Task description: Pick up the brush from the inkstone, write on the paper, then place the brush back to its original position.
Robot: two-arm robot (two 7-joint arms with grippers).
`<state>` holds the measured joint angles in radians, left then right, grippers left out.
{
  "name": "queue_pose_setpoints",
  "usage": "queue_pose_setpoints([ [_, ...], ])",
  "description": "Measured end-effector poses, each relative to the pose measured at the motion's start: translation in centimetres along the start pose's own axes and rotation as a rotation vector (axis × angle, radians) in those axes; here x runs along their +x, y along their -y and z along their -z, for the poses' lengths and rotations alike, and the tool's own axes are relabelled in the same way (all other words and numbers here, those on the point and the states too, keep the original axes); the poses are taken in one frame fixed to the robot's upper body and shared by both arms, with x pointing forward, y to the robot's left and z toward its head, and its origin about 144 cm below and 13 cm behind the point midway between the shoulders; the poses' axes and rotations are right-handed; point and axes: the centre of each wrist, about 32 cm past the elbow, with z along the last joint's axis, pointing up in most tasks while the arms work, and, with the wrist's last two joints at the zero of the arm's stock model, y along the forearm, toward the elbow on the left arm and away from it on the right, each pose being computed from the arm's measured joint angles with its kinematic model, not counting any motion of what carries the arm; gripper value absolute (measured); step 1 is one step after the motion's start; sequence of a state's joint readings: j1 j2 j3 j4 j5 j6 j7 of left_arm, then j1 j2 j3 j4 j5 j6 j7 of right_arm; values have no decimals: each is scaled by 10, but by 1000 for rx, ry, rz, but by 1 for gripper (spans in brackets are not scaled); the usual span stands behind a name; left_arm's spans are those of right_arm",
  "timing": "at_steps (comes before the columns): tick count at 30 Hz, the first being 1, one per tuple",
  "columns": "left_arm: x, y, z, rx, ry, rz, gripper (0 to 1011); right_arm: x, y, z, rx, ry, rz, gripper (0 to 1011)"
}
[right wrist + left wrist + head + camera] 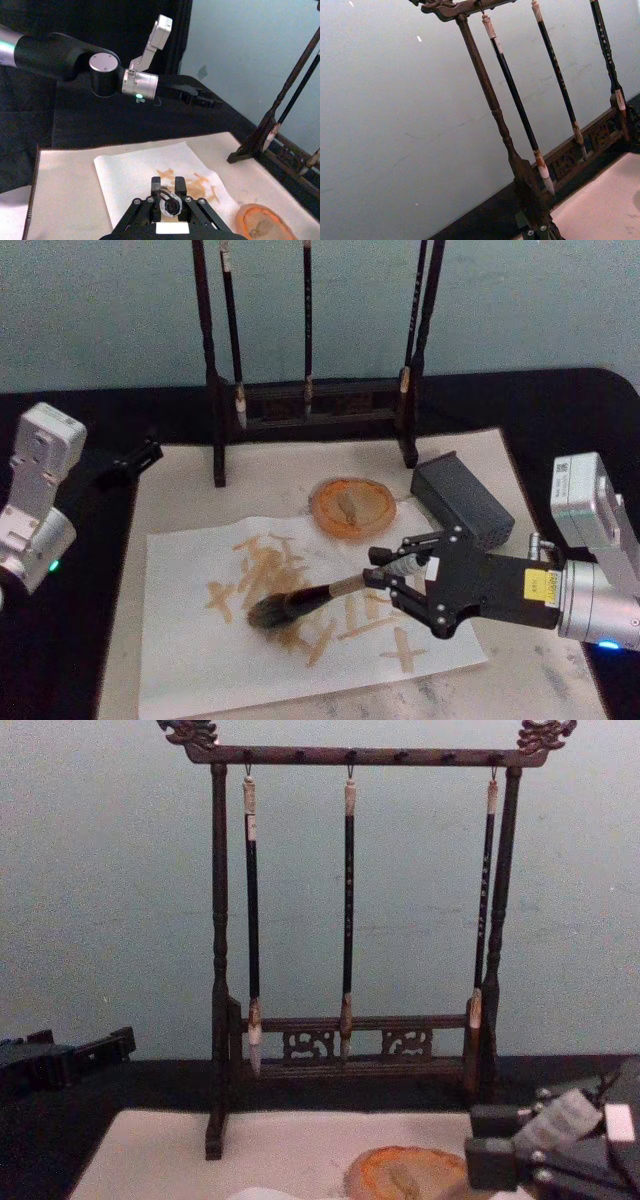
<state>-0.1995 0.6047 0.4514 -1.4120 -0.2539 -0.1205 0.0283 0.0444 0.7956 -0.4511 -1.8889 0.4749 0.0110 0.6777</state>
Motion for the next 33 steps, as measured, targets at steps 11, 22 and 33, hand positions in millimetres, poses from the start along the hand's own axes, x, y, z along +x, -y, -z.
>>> queue_pose_setpoints([
  [11,0,0,0,0,0,0,1002,4,9,12,-19,-29,24,168],
  [22,0,0,0,0,0,0,1002,17,30,18,-30,-41,90,168],
  [33,0,0,0,0,0,0,1002,23,40,12,-4,-51,135,168],
])
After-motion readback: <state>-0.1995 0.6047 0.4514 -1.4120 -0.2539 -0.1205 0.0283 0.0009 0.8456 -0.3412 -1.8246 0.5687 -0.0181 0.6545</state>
